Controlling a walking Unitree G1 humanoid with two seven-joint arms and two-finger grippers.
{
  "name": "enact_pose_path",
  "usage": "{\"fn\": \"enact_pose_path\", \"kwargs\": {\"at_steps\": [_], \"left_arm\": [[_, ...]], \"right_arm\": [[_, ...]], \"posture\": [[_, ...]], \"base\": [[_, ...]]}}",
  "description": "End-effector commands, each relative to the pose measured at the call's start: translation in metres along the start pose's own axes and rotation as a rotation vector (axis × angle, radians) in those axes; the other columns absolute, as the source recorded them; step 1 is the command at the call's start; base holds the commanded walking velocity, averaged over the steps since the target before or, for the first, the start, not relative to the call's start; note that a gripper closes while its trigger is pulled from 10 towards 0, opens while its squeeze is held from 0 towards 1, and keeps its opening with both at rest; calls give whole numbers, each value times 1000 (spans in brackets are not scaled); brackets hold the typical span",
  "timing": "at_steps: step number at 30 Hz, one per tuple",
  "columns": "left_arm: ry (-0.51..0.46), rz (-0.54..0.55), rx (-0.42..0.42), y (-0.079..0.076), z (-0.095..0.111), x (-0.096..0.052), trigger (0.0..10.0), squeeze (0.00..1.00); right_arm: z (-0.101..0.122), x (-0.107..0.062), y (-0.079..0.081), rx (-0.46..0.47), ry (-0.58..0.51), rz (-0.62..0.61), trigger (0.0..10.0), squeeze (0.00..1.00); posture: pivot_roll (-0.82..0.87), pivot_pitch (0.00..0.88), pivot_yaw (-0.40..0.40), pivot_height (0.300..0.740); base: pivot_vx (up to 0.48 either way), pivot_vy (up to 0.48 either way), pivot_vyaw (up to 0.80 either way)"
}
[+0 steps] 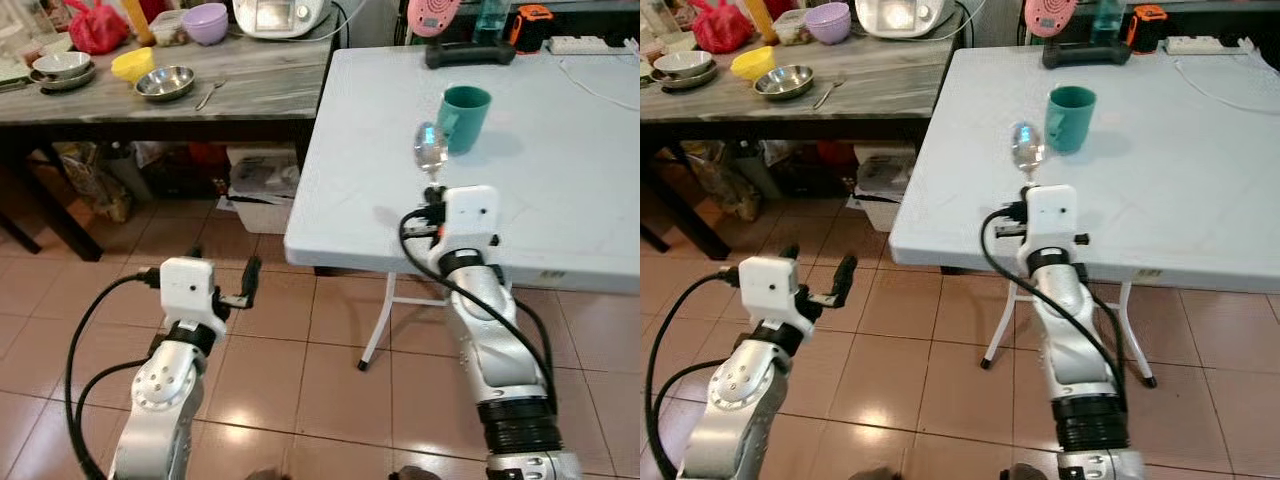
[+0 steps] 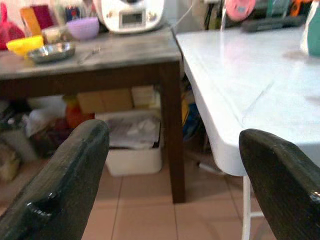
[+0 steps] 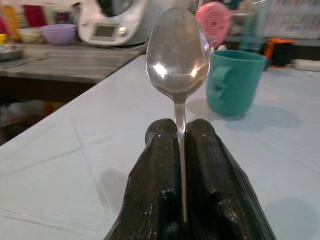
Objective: Setting the table
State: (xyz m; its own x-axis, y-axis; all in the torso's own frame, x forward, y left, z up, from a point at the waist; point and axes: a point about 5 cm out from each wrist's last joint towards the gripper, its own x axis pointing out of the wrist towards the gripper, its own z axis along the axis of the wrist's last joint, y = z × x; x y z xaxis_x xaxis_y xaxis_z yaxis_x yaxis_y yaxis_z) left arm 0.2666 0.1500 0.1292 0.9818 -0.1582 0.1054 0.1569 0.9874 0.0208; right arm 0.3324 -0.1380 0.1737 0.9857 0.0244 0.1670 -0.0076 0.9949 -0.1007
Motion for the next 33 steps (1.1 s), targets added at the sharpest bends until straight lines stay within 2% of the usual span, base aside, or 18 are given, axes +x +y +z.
{"fn": "enact_pose_path", "kwargs": {"at_steps": [1,4,17,33], "left_arm": [[19,43,28,10,-4,-5,10000,0],[11,44,27,9,-4,-5,10000,0],[1,52,-10,6,-3,-1,10000,0],[1,43,-1,4,-4,0,10000,0]], "right_arm": [[7,0,14,19,-31,42,10000,0],[7,0,14,15,-36,38,10000,0],[9,2,12,6,-46,31,10000,0],[8,1,12,7,-46,28,10000,0]], "posture": [[-79,125,106,740],[-79,125,106,740],[-84,115,100,740],[-88,120,107,740]], "base": [[0,480,0],[0,480,0],[0,0,0],[0,404,0]]}}
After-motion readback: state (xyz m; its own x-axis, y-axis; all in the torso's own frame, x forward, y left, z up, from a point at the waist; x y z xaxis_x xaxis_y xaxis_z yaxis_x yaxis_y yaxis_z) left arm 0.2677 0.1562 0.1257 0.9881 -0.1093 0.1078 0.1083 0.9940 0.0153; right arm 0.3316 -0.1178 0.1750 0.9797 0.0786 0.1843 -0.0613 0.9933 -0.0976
